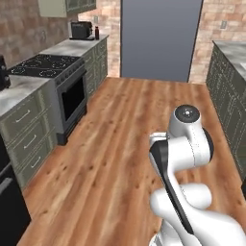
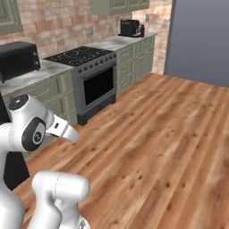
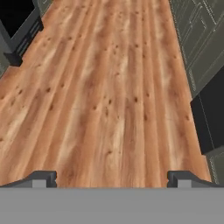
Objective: There is a wine glass and glass cup on the dining counter. Place the wine bottle next to the wine glass and the juice bottle next to the glass cup.
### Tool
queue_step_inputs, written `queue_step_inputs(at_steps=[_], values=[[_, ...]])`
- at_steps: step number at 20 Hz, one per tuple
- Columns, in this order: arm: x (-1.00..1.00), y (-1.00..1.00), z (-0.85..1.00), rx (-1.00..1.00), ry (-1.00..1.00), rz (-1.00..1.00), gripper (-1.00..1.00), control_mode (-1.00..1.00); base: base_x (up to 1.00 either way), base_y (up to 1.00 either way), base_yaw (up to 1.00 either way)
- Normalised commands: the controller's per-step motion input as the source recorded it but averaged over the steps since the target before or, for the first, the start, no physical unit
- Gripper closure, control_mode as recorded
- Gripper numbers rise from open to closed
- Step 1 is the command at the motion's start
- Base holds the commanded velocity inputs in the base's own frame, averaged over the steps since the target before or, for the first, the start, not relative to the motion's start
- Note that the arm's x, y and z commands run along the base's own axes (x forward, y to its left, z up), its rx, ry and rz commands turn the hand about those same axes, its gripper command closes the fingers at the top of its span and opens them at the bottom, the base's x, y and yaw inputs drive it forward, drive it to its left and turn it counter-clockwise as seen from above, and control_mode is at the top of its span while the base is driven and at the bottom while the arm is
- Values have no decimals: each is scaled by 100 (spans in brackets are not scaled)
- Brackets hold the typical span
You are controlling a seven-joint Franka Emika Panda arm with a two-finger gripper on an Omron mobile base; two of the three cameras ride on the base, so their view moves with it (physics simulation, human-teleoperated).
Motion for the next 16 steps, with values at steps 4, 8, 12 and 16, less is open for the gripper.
queue_step_inputs(at_steps=[4, 8, 12, 16], values=[[0, 0, 0, 0, 0, 0, -100, 100, 76, 1, -27], [0, 0, 0, 0, 0, 0, -100, 100, 78, 1, -24], [0, 0, 0, 0, 0, 0, -100, 100, 82, 0, -21], [0, 0, 0, 0, 0, 0, -100, 100, 85, 2, -18]])
